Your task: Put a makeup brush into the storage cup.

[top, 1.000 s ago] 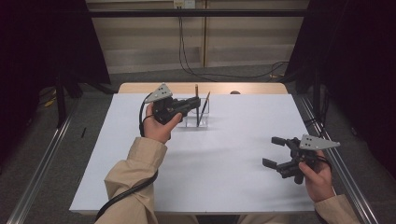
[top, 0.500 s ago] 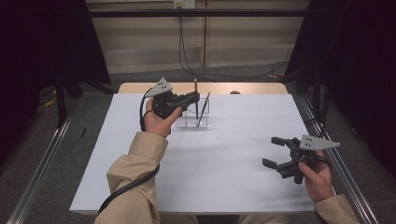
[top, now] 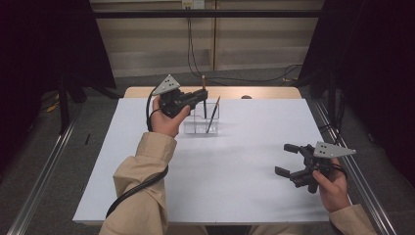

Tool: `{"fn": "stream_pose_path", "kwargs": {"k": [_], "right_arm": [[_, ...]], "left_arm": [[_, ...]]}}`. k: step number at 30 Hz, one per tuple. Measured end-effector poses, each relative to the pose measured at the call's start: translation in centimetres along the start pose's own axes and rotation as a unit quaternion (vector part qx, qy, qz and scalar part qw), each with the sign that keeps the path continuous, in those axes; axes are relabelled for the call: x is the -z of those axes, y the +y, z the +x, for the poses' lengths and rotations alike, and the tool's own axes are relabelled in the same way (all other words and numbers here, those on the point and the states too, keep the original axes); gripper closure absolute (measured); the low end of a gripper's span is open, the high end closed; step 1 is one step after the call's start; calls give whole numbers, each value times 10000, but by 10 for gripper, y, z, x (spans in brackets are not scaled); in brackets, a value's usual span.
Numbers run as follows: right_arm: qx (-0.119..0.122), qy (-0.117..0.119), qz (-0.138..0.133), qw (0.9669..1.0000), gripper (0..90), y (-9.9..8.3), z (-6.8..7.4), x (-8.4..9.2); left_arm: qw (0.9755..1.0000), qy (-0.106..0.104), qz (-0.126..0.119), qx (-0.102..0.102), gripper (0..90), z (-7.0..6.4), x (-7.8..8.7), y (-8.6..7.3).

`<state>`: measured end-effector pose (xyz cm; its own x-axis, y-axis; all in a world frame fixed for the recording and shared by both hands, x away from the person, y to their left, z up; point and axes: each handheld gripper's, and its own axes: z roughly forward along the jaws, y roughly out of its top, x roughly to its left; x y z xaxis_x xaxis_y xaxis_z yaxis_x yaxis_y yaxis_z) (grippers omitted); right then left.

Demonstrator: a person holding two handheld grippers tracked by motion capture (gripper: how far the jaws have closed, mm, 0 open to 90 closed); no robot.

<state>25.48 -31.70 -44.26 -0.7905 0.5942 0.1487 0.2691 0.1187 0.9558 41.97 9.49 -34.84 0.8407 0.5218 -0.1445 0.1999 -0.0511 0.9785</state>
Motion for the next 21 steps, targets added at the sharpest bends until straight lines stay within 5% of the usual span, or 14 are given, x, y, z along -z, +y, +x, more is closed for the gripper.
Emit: {"fn": "stream_pose_path", "kwargs": {"k": [21], "right_arm": [[28, 13, -9, 10000, 33, 0, 0, 0]], "left_arm": [[9998, 212, 28, 29, 833, 9, -18, -7]]}}
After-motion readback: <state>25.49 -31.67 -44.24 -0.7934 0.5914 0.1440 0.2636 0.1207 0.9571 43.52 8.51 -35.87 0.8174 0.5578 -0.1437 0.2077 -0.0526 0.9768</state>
